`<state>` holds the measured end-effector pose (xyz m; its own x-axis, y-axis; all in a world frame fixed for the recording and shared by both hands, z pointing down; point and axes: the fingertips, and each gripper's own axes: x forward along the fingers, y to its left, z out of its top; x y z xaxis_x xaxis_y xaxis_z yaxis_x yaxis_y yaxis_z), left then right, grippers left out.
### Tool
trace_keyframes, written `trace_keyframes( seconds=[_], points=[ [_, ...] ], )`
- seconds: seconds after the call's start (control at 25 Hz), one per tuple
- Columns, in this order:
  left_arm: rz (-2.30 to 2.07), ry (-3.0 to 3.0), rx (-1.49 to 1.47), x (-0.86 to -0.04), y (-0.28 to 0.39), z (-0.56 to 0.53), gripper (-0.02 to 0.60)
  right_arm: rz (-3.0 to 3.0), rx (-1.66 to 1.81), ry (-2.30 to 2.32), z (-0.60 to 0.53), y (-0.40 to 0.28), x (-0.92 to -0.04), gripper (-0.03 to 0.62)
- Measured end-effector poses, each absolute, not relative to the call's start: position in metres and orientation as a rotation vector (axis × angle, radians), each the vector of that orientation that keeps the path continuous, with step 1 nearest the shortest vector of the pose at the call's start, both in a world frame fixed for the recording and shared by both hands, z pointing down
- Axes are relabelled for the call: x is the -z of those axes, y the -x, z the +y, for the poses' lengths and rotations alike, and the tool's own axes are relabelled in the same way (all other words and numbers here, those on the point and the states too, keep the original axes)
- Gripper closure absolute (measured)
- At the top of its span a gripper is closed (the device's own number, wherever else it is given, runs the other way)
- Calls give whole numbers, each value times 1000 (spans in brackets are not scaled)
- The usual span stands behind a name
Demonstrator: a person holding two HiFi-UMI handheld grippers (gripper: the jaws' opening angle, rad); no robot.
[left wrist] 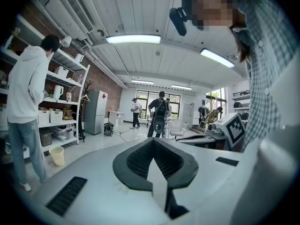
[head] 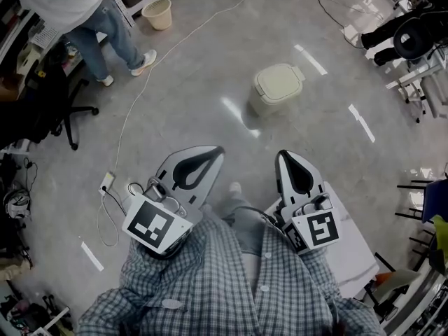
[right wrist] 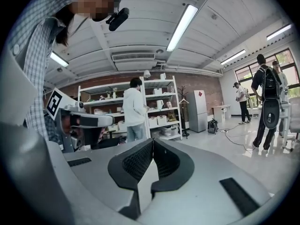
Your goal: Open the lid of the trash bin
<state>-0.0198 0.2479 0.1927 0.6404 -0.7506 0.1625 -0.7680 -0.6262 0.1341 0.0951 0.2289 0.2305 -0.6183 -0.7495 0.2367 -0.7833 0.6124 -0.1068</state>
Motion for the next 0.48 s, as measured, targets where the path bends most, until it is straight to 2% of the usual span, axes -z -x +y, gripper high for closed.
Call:
trace_keyframes(
  seconds=[0.48],
  points=[
    [-1223, -2684, -182, -192, -18, 225, 577, -2675, -268, -1353, 209, -135, -233, 576]
  ],
)
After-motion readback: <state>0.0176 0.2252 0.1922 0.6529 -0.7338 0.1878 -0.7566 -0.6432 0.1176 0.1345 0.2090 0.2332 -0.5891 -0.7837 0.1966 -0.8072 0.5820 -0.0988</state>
